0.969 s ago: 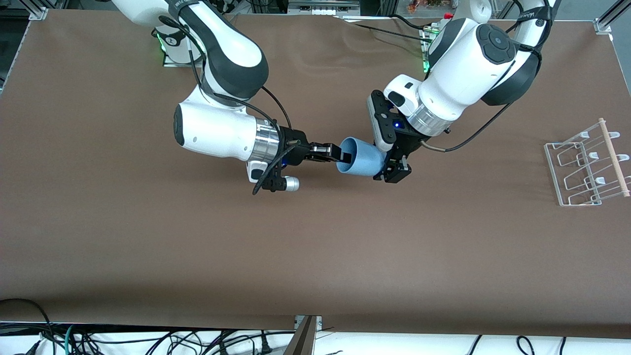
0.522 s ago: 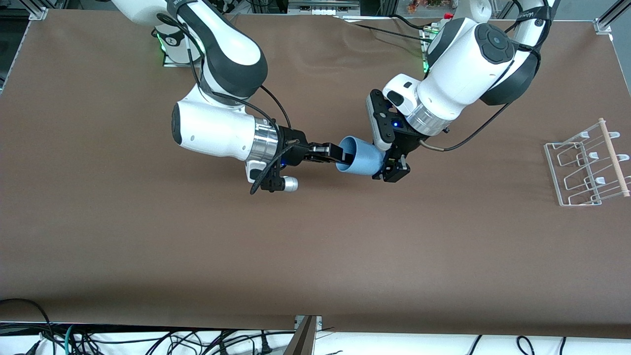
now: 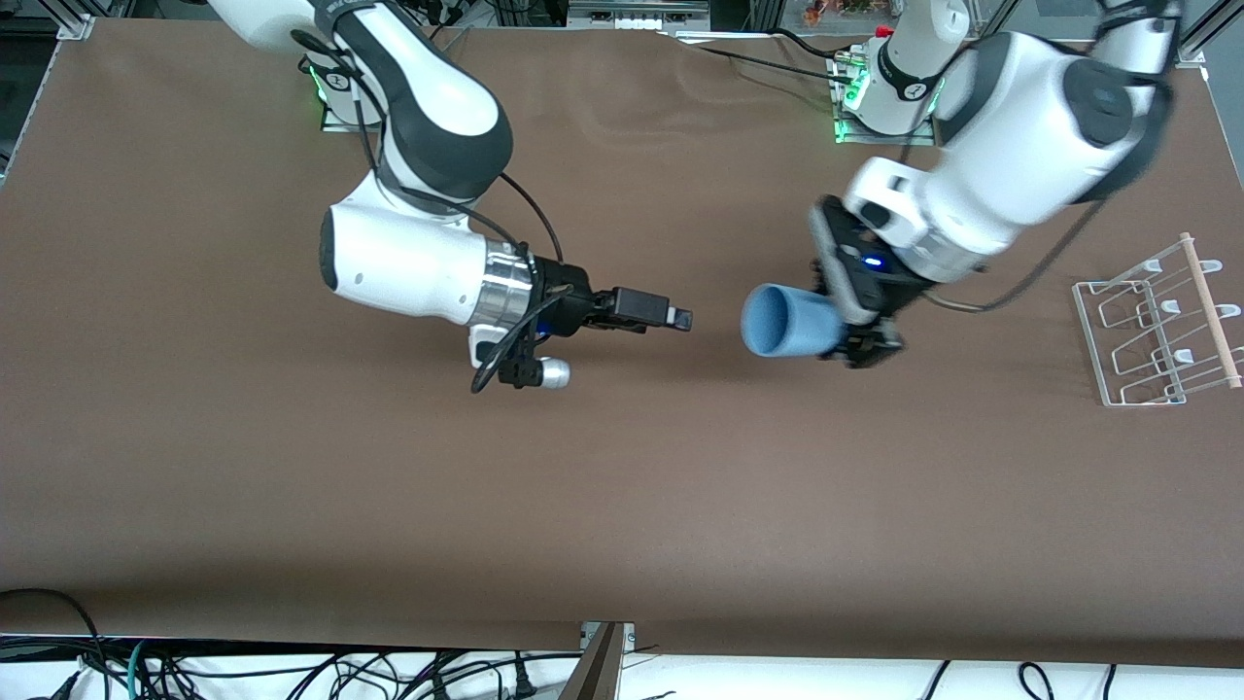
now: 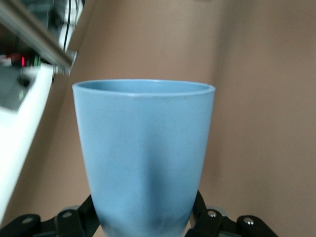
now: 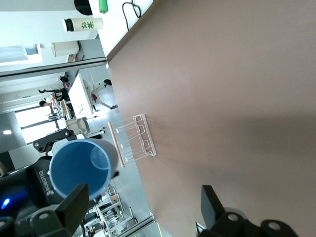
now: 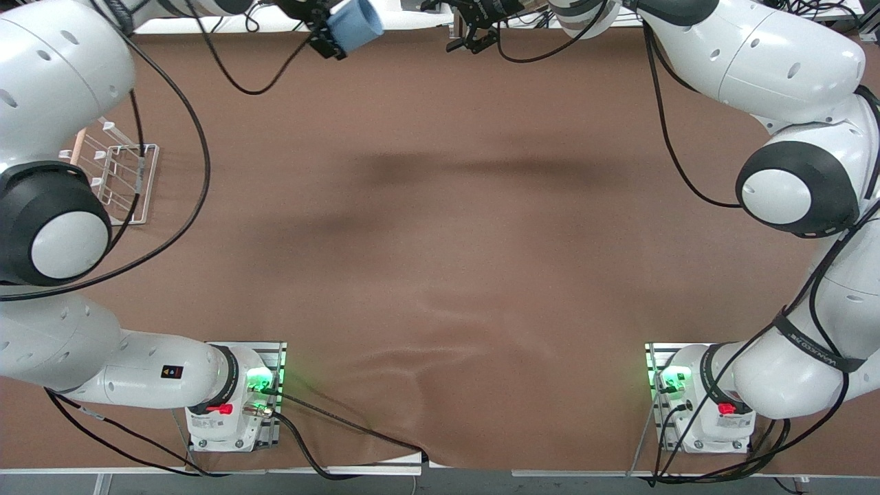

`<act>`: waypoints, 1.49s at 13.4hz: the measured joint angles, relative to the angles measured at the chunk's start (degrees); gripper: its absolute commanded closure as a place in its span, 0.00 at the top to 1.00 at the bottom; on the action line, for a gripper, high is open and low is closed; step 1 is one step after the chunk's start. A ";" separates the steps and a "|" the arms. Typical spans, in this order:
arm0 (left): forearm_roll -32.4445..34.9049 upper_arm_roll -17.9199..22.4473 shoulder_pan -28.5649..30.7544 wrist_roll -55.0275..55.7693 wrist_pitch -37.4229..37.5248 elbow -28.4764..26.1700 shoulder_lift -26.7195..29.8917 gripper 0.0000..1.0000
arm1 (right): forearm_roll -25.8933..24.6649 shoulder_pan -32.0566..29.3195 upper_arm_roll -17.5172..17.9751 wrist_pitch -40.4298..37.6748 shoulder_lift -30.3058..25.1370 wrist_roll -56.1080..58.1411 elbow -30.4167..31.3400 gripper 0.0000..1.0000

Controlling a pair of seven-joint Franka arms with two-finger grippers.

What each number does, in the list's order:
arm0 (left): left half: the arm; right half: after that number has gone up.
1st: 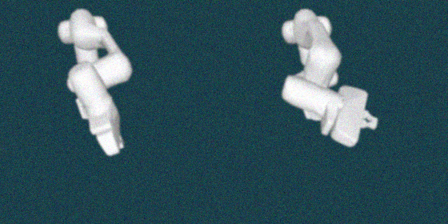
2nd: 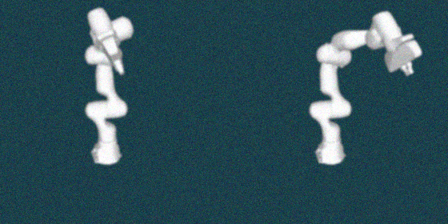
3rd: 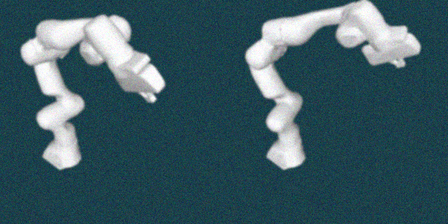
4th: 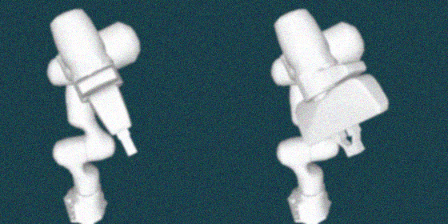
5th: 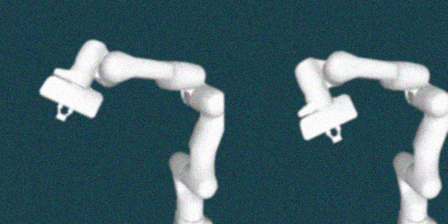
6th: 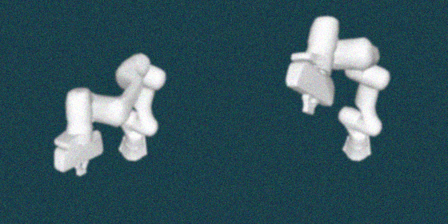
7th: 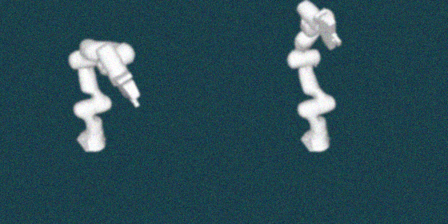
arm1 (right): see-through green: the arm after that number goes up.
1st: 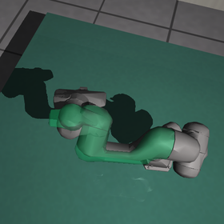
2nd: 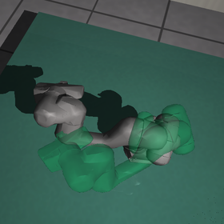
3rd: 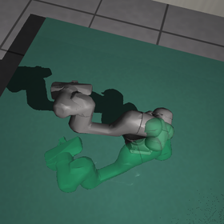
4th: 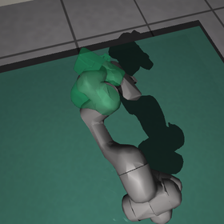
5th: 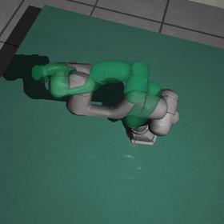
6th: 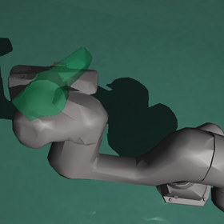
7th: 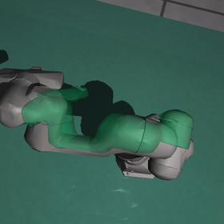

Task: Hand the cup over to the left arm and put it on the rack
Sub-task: 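Open the right gripper and withdraw it while the left gripper pulls away, then carry the cup with the left gripper over the white rack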

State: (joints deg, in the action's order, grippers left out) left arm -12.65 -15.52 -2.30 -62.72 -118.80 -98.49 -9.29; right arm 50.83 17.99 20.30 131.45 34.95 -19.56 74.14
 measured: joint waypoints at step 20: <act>55.11 7.82 19.98 17.25 31.50 -13.39 5.17 0.00 | -46.98 -19.85 -4.24 -35.10 -12.85 12.10 -1.58 1.00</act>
State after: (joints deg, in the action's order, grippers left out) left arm 42.46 -7.70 17.68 -45.47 -87.30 -111.88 -4.12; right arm 3.85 -1.86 16.07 96.35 22.10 -7.46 72.56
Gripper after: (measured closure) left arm 0.300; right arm 0.000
